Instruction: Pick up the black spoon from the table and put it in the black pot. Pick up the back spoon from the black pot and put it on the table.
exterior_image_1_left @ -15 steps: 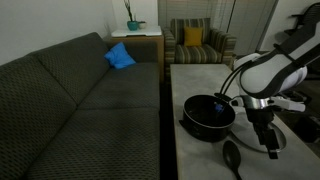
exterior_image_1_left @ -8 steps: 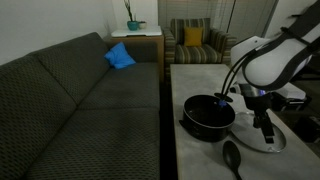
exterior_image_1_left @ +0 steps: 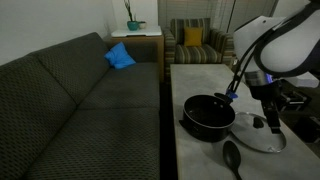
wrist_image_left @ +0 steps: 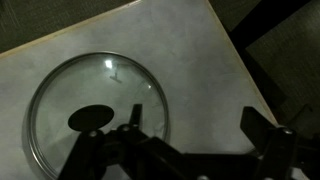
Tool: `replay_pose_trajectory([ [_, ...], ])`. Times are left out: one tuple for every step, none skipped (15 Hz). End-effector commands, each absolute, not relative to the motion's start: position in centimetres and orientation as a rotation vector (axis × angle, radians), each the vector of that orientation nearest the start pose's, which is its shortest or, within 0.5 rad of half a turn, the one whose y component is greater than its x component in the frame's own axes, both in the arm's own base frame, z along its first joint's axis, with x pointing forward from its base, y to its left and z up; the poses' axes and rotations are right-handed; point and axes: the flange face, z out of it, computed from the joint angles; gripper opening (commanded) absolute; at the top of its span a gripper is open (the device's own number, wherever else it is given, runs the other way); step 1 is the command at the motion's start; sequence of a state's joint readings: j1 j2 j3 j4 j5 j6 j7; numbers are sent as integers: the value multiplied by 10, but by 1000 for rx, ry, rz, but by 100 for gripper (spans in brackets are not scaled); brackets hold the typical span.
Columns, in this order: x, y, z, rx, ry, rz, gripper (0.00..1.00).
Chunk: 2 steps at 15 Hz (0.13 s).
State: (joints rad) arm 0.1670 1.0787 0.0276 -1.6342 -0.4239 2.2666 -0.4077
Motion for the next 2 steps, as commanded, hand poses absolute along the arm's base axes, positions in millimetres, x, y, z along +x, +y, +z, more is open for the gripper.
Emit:
replay_pose_trajectory([
  [566,101,-20,-2944,-1450,744,100],
  [565,101,-16,-2955,-1440,736,100],
])
